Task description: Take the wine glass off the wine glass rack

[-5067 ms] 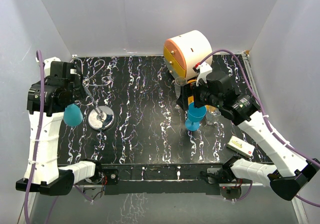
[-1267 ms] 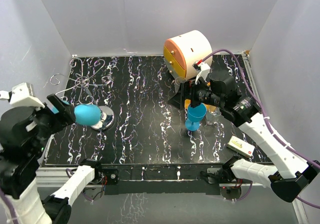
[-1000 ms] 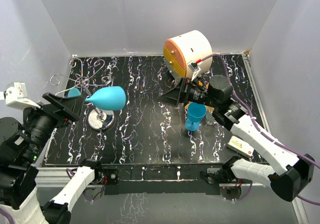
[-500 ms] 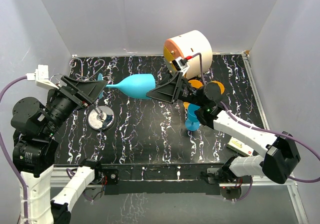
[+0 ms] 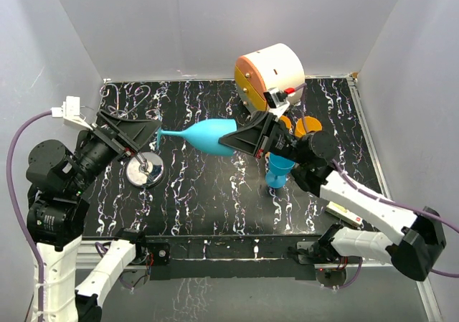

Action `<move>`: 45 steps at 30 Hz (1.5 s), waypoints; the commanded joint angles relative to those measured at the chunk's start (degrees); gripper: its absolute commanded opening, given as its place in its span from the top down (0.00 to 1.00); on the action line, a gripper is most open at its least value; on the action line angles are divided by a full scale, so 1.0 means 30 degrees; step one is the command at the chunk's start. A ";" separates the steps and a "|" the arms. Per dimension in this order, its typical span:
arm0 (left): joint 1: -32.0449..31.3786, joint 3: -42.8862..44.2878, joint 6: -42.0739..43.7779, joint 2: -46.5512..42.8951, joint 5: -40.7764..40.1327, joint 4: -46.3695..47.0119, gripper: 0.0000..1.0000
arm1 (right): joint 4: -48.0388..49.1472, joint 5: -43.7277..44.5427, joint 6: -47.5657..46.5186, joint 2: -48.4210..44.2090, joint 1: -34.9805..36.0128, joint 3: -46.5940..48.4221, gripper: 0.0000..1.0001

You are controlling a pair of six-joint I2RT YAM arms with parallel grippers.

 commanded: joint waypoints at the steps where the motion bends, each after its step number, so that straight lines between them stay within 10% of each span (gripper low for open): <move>1: -0.0108 0.1305 0.2145 -0.0087 -0.1320 -0.2528 0.01 | -0.5927 0.1214 -0.3858 -0.2114 0.0000 -0.0388 1.00; 10: -0.0117 0.3711 0.6064 -0.0551 -0.7390 -0.7383 0.01 | -2.3653 0.2919 -1.3257 -0.1303 0.0017 0.3941 1.00; 18: -0.0116 0.2978 0.6841 -0.0771 -0.7801 -0.7202 0.01 | -3.4181 0.9434 -1.5473 0.4484 0.0545 1.0843 1.00; 45: -0.0096 0.4317 0.8523 -0.0995 -0.9607 -0.8747 0.01 | -3.7485 1.3531 -1.6440 1.1076 0.1279 1.4281 0.92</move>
